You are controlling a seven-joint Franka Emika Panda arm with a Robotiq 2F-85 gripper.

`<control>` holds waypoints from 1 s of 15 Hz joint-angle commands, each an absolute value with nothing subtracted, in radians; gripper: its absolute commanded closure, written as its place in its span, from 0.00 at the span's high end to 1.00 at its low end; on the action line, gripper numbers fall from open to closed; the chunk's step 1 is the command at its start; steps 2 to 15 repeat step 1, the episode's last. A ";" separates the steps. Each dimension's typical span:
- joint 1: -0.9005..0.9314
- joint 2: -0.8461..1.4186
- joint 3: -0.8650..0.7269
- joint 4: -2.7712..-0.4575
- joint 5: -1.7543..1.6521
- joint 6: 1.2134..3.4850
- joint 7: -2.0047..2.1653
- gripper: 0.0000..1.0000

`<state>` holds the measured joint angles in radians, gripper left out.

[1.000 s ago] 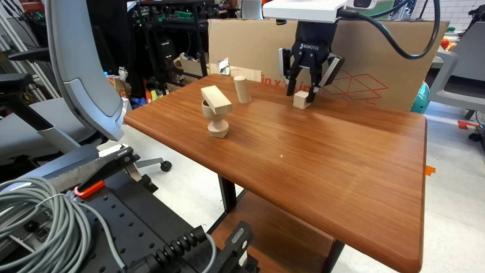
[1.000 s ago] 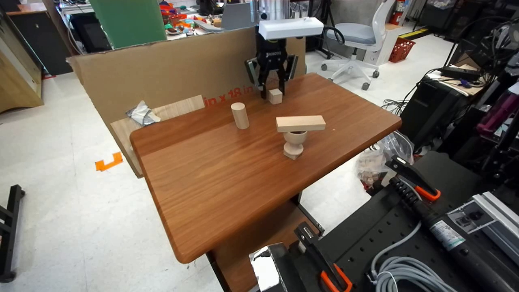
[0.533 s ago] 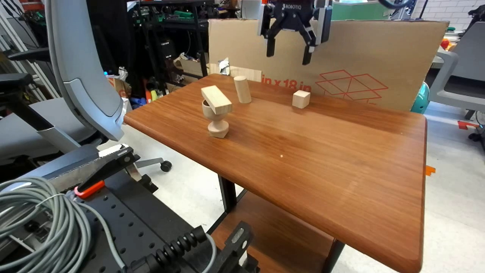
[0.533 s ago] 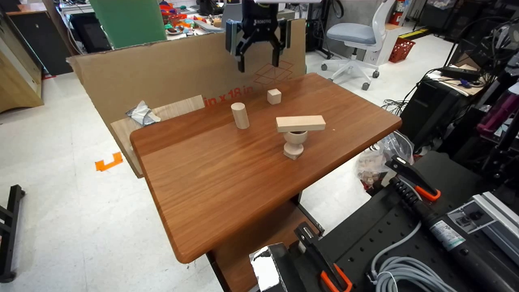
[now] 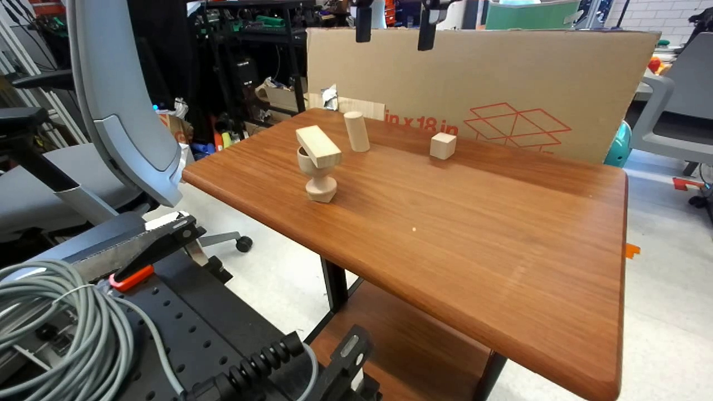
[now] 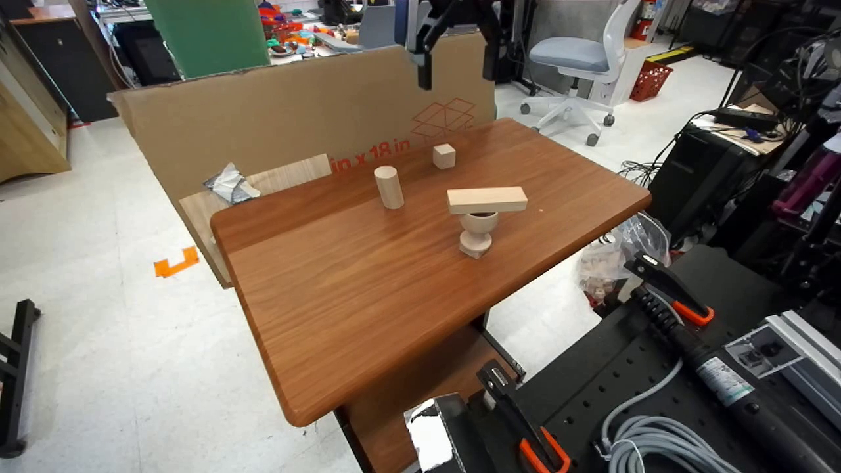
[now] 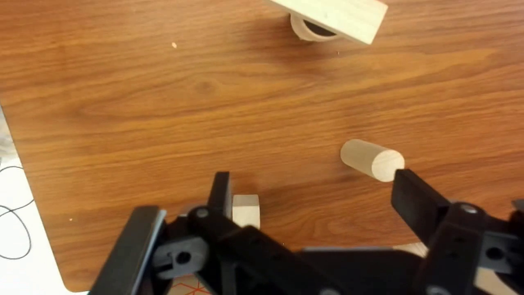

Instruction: Pick up the wooden cube from the wooden cylindrical block and put it on the table.

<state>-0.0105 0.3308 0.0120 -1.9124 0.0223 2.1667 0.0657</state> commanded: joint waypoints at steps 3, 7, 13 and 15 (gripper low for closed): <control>-0.005 0.325 0.005 -1.920 0.025 2.165 0.064 1.00; -0.005 0.325 0.005 -1.920 0.025 2.165 0.064 1.00; -0.005 0.325 0.005 -1.920 0.025 2.165 0.064 1.00; -0.005 0.325 0.005 -1.920 0.025 2.165 0.064 1.00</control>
